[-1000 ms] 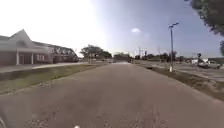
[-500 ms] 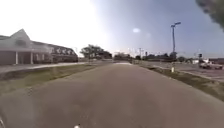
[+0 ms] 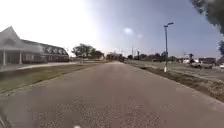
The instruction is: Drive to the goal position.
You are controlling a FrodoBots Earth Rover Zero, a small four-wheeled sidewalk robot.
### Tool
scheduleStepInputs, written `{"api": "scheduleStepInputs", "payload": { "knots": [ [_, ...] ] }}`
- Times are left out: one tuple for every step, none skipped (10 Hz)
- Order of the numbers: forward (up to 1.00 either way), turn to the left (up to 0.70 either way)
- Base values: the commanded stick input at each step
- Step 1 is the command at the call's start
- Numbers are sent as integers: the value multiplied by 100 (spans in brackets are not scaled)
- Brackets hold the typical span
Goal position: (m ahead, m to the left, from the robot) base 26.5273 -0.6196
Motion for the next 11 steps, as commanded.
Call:
{"api": "scheduleStepInputs", "payload": {
  "knots": [
    [100,-8],
    [100,-1],
    [100,-1],
    [100,-1],
    [100,-1],
    [100,-1],
    [100,-1],
    [100,-1],
    [100,-1],
    [100,-1],
    [100,-1]
  ]
}}
